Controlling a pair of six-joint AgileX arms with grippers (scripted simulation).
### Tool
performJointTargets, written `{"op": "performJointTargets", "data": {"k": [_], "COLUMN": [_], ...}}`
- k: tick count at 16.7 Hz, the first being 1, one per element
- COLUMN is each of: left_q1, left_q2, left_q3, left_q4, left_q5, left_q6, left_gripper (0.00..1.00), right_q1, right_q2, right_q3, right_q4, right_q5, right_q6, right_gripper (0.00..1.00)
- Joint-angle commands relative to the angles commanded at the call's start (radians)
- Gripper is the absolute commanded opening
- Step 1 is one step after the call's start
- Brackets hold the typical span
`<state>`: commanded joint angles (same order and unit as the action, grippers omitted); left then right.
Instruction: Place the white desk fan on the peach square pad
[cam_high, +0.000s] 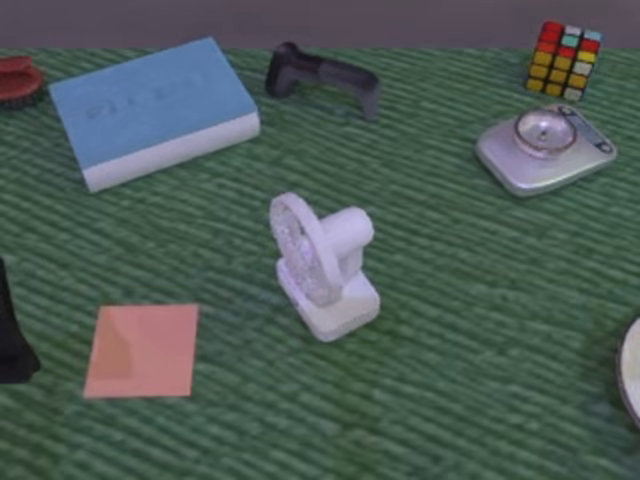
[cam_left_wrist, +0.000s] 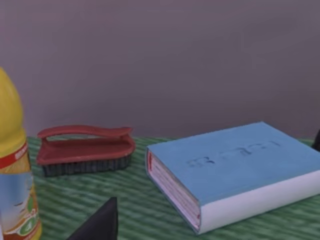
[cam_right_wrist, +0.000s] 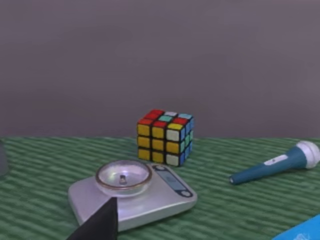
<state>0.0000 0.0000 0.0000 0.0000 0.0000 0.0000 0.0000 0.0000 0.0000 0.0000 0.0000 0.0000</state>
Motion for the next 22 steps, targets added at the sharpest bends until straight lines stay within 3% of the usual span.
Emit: {"op": "performJointTargets", "data": {"k": [4, 9, 22], "left_q1": [-0.013, -0.103, -0.474], "left_q2": [0.03, 0.29, 1.662], "left_q3": [0.029, 0.282, 1.61], "left_q4": [-0.029, -0.247, -1.164], "left_q5": [0.002, 0.006, 0.002], "left_q6": [-0.019, -0.167, -0.847], "left_gripper": [1.0, 1.0, 1.0], "right_q1": [0.0, 0.0, 0.0], "right_q2": [0.0, 0.0, 0.0], "right_q3": [0.0, 0.0, 0.0], "right_q4": [0.0, 0.0, 0.0], "right_q5": [0.0, 0.0, 0.0], "right_q6": [0.0, 0.0, 0.0], "right_gripper": [1.0, 1.0, 1.0]}}
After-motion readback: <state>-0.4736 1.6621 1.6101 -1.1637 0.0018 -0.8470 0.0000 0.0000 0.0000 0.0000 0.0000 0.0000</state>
